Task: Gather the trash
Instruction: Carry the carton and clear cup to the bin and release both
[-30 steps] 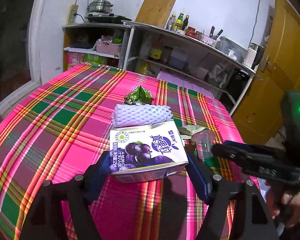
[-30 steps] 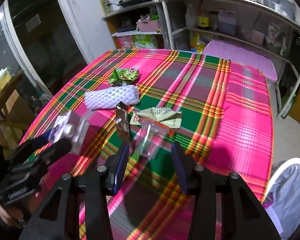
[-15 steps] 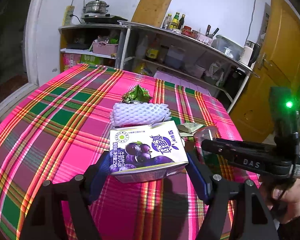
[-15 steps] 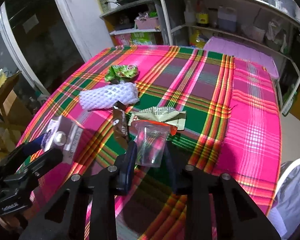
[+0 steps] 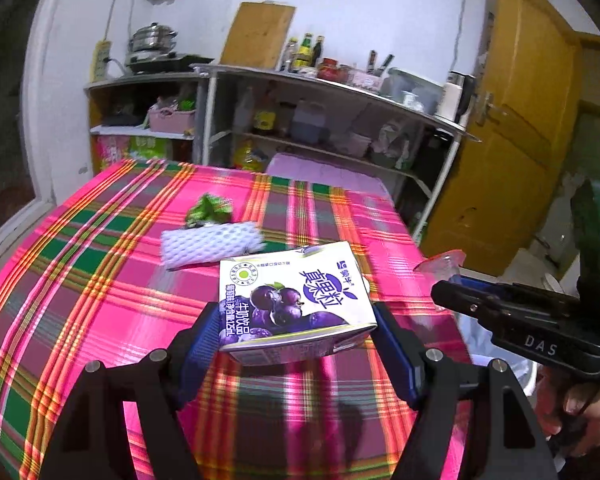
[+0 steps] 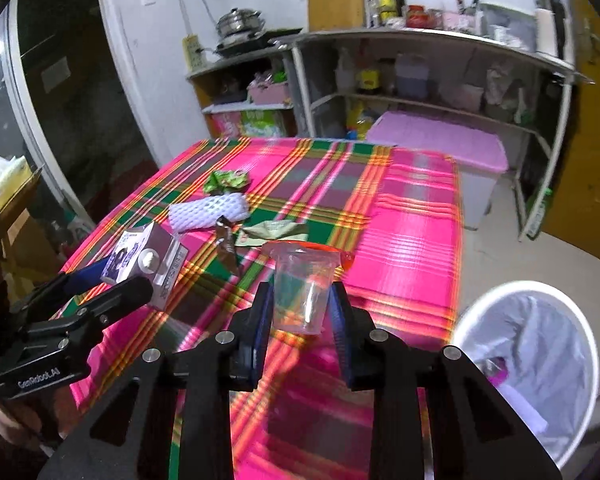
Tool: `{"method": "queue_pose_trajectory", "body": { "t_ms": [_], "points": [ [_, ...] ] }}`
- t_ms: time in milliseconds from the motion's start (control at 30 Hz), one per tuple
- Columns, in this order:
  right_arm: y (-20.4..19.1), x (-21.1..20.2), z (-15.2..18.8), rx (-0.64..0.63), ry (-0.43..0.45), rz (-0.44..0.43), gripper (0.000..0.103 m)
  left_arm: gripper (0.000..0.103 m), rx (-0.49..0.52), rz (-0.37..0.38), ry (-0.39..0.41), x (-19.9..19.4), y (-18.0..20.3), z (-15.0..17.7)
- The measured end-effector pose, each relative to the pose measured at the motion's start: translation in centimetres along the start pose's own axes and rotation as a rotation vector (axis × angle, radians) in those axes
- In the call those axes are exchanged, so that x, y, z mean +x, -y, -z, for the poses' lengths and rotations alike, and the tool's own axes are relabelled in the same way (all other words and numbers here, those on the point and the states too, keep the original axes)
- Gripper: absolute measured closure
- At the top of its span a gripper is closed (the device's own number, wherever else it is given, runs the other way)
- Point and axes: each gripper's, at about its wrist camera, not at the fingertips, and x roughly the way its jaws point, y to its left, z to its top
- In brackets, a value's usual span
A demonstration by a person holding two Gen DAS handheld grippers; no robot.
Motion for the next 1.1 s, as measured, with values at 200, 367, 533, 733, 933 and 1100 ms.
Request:
{"method": "queue_pose_trajectory", "body": {
  "t_ms": [200,367,533,733,933,1100],
  "points": [
    [2.6,-3.9,1.8,0.047,0.047,0.051,0.073,0.029,0.064,0.042,0.004,-0.8,4.0,0.2],
    [4.6,-6.2,2.9,0.085,0.070,0.087,0.073,0.029,0.107,0.077,0.005,-1.1,6.8,0.4],
    [6.4,-8.2,4.0,0.115,0.090,0.124,0.073,0.029,0.141,0.119,-0.005,-1.0,9.4,0.5],
    [8.6,-9.8,5.4,0.158,0.101,0.162,0.073,0.029,0.190,0.174,-0.018,-0.2,12.9,0.6],
    [11.2,-10.7,6.8,0.203,0.098,0.198,0.073,0.029,0.231,0.220,-0.042,1.3,16.0,0.9],
    [12.8,-10.6,7.2,0.225,0.087,0.218,0.073,0.029,0.254,0.250,-0.061,2.9,18.3,1.1]
  ]
}}
